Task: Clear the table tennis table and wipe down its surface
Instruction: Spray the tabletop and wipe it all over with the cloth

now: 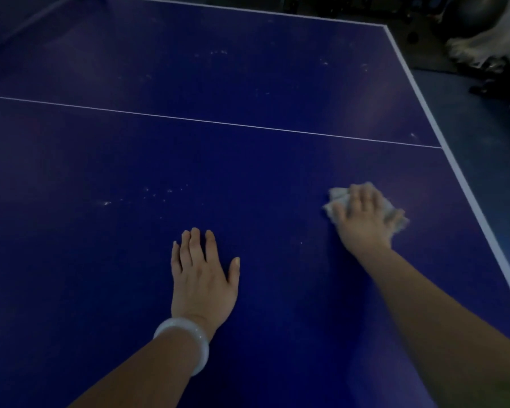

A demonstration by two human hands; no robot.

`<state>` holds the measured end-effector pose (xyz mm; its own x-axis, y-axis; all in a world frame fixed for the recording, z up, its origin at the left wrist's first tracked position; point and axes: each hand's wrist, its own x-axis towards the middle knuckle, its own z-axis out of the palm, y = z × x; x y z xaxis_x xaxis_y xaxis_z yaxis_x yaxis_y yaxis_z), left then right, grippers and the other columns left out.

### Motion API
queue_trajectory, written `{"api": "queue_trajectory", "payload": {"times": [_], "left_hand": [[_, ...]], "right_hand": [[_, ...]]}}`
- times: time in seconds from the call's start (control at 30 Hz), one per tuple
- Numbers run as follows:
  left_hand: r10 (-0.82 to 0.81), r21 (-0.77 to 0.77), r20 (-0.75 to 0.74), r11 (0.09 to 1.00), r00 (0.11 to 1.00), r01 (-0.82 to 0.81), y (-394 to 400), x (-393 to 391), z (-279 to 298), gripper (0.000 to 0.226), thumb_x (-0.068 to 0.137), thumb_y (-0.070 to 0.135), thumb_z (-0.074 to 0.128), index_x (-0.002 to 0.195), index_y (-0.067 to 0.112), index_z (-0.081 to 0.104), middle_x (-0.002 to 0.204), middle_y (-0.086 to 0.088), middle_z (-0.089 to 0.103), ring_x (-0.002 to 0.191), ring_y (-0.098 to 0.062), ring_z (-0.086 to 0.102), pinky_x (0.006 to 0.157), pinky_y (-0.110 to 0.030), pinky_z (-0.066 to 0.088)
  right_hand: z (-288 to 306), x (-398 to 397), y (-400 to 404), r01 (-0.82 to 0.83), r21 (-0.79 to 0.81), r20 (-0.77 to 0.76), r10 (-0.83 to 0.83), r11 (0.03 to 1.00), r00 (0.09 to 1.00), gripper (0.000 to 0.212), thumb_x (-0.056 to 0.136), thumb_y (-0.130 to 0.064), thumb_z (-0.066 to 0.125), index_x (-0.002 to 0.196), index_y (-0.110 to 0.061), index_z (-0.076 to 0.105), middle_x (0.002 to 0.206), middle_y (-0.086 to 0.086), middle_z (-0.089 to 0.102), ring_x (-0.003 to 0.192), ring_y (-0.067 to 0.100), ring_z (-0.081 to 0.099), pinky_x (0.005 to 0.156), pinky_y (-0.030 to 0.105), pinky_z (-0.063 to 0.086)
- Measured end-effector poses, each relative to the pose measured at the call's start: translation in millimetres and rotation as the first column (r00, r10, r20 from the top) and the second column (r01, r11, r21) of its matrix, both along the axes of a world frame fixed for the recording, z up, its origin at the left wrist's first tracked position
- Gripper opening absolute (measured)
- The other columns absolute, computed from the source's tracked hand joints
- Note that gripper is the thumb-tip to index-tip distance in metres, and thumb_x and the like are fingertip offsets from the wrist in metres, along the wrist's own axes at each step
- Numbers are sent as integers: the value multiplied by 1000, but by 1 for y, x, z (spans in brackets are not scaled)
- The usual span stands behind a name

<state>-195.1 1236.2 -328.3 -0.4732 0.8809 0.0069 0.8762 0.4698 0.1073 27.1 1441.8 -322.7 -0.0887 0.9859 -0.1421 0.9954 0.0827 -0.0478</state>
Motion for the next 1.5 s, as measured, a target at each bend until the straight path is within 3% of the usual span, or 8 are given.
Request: {"api": "queue_trajectory", "payload": {"times": [0.13,0.33,0.43,0.5,0.57,0.87,1.07,1.5], "left_hand": [[-2,-7,13,1000,1000,2,0,0,-1,77,95,58,19,150,5,28,155,-21,27,147,-33,18,122,-50,12],[-7,-10,-3,1000,1000,7,0,-1,-2,77,94,58,16,150,6,27,156,-21,26,147,-33,17,121,-50,13],[-5,12,7,1000,1000,5,-1,-1,-1,75,95,56,22,149,4,30,154,-22,29,146,-35,20,121,-51,14],[-5,6,16,1000,1000,5,-1,0,-1,75,95,56,22,149,4,29,155,-23,28,146,-35,19,121,-51,13],[-2,-7,20,1000,1000,2,0,0,-1,76,96,56,20,150,5,27,156,-22,25,147,-35,17,122,-50,11],[-17,-7,70,1000,997,17,-3,-4,0,76,96,57,14,152,7,22,158,-20,20,149,-33,11,122,-49,8],[-108,165,342,985,933,54,-25,-21,6,65,99,46,33,154,15,19,161,-10,9,150,-23,0,120,-36,-2],[107,-12,45,994,993,-107,-162,-47,-1,72,96,56,5,155,16,15,161,-16,14,150,-27,7,122,-48,7]], "right_hand": [[0,-30,-41,204,10,11,-205,979,979,67,99,-51,2,157,-18,-2,164,10,-8,151,31,-7,111,72,5],[-8,-74,-93,-474,52,23,473,879,881,65,99,-53,5,157,-23,5,165,1,-4,152,22,-8,115,68,0],[-8,-14,-66,-225,46,75,221,973,972,61,100,-46,25,156,-26,9,165,1,-7,150,23,-14,111,74,2],[-3,21,-63,152,40,-45,-150,988,988,61,101,-49,15,157,-25,5,165,0,-5,151,21,-10,113,70,4],[0,23,-83,283,43,-83,-279,958,957,66,99,-53,4,157,-24,3,165,-1,-4,151,20,-7,115,67,3],[-7,-37,-147,34,73,-43,-31,997,999,66,98,-53,1,157,-25,-3,165,-2,-10,151,18,-11,120,57,-5],[-4,-38,-146,22,64,-74,-18,998,997,63,100,-51,8,157,-25,-1,165,-3,-9,151,17,-10,120,55,-6],[0,-36,-170,-149,74,-62,153,986,986,64,101,-50,3,158,-22,2,165,2,-9,152,21,-7,121,56,-2]]}}
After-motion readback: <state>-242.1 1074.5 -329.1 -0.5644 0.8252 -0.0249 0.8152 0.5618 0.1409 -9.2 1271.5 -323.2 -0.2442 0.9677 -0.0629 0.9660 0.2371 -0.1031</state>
